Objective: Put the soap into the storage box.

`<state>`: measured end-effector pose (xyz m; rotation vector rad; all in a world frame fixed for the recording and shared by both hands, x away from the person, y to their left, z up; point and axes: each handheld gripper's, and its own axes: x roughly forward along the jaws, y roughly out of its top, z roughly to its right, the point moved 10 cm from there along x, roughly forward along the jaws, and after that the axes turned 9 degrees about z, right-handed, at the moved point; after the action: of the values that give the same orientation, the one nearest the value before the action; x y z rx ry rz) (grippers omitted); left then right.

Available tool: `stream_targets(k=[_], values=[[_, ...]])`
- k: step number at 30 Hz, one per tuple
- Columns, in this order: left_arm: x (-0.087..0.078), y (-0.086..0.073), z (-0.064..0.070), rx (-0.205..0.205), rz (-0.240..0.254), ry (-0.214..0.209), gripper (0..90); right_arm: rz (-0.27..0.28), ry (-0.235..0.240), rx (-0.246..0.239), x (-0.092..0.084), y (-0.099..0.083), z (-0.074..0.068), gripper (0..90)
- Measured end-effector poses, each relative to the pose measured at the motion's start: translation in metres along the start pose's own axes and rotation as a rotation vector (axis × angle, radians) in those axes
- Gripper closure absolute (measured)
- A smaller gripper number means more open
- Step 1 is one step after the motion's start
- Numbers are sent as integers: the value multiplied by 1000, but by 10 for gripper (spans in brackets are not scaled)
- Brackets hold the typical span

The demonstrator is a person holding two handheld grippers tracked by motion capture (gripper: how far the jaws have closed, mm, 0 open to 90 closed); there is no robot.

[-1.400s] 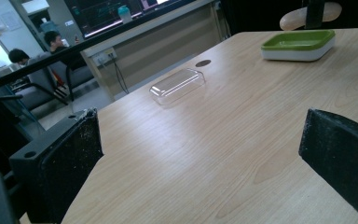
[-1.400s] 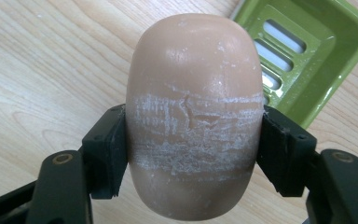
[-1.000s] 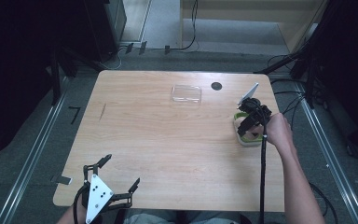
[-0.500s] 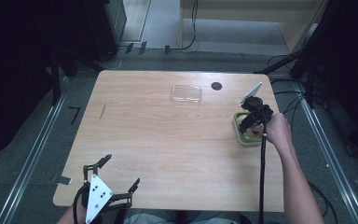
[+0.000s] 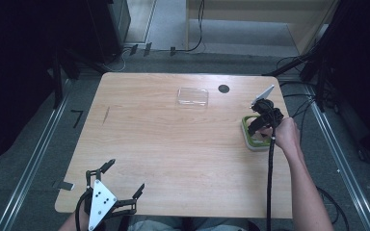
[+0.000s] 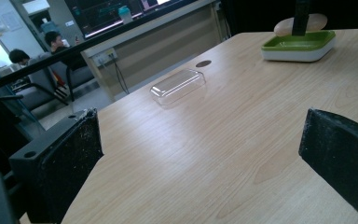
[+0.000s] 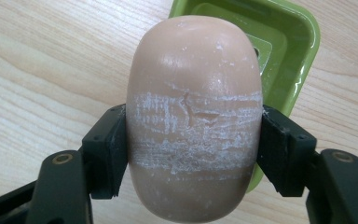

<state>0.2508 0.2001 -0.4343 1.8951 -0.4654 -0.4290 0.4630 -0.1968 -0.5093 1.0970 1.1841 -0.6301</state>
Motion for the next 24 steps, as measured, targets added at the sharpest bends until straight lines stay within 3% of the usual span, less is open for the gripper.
stream_targets(k=[15, 24], values=[[0, 0, 0, -1, 2, -1, 0, 30, -15, 91, 15, 3, 11, 339], [0, 0, 0, -1, 1, 0, 0, 28, -17, 120, 25, 1, 15, 338]])
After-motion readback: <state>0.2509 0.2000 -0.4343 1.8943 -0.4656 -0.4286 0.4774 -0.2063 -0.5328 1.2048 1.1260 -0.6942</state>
